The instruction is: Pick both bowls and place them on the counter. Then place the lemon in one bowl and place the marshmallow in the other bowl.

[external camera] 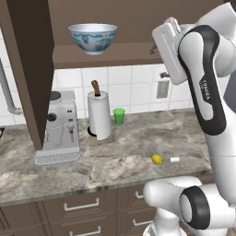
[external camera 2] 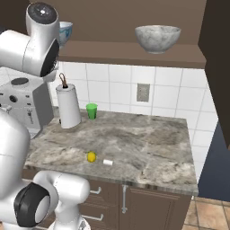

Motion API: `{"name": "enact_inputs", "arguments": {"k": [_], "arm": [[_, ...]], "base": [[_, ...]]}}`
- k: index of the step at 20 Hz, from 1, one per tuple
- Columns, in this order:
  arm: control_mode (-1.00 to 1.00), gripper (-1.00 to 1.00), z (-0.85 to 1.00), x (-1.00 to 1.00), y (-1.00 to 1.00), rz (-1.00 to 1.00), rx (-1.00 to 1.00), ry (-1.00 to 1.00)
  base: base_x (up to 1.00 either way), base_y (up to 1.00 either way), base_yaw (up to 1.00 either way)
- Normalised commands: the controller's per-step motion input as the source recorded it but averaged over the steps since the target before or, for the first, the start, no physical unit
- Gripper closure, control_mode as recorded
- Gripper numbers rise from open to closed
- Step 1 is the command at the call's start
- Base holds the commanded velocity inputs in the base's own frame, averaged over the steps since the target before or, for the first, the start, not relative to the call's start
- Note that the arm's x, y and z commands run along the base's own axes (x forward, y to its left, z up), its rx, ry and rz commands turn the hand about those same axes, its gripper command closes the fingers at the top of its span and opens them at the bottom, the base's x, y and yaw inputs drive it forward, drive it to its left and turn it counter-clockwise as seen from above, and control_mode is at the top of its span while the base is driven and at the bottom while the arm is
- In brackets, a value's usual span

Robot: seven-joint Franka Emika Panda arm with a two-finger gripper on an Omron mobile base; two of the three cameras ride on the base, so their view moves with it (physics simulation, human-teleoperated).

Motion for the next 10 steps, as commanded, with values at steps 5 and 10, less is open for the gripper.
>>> {"name": "enact_inputs", "arguments": {"k": [5,10], "arm": [[-1.0,-1.0,0.25,0.0,0.21,0.0,0.13,-0.02],[-1.0,-1.0,0.21,0.18,0.07,0.0,0.16,0.0]], "base": [[0.0,0.0,0.0],[0.0,0.0,0.0]]}}
